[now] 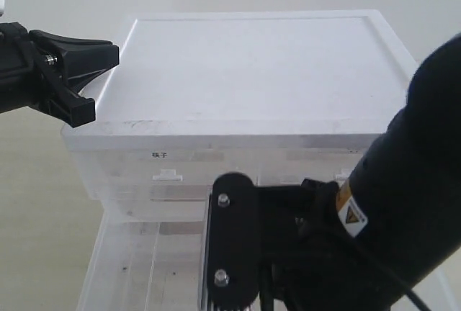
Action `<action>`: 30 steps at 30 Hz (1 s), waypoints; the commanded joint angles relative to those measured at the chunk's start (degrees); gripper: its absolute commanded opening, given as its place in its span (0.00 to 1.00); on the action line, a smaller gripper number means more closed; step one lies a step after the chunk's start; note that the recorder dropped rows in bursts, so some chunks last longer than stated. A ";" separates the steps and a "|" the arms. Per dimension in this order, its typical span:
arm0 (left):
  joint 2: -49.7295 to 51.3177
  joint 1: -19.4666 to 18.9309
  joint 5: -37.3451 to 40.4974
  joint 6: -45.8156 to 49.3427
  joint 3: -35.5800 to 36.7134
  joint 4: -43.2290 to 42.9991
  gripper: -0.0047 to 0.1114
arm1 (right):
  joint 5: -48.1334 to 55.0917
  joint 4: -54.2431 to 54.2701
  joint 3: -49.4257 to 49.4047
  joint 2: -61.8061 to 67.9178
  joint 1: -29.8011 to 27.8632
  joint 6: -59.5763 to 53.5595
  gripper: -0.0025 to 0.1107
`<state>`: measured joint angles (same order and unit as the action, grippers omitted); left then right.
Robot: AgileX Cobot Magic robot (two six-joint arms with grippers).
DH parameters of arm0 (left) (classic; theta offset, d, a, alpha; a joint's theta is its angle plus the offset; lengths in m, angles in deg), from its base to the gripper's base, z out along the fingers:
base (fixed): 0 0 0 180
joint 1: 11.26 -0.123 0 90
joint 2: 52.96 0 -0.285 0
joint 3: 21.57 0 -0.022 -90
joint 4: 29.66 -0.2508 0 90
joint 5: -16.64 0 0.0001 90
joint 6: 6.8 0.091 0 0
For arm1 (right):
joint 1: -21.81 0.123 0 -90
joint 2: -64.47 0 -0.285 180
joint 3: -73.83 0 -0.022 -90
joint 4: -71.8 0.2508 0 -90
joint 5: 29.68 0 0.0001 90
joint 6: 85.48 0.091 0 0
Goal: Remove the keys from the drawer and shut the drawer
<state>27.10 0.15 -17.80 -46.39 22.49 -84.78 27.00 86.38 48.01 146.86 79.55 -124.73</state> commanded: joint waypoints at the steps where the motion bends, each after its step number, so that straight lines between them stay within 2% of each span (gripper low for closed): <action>1: 0.06 0.22 -0.25 0.19 -0.25 0.77 0.08 | -2.20 -3.28 1.90 -4.38 0.03 4.55 0.50; 2: 0.06 0.22 -0.25 0.19 -0.25 0.77 0.08 | -3.25 -4.74 1.90 -4.86 0.03 6.93 0.50; 7: 0.06 0.22 -0.25 0.19 -0.25 0.77 0.08 | -6.54 -21.14 1.31 -2.18 -0.09 33.32 0.50; 12: 0.16 0.22 -0.23 0.19 -0.25 0.77 0.08 | -11.06 -27.21 -1.38 2.71 -0.09 47.16 0.50; 17: 0.16 0.22 -0.23 0.19 -0.25 0.77 0.08 | -15.52 -27.21 -2.73 3.75 -0.09 49.41 0.51; 20: 0.16 0.22 -0.23 0.19 -0.25 0.77 0.08 | -13.40 -27.41 -1.95 3.07 0.04 48.80 0.55; 24: 0.16 0.22 -0.23 0.19 -0.25 0.77 0.08 | -10.03 -27.52 0.02 -2.10 0.04 50.62 0.55; 30: 0.15 0.22 -0.23 0.19 -0.25 1.24 0.08 | -10.38 -24.62 -3.34 -6.48 0.27 56.97 0.55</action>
<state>27.10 0.15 -17.80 -46.39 22.49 -84.63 16.21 60.74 46.72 141.31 79.82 -71.17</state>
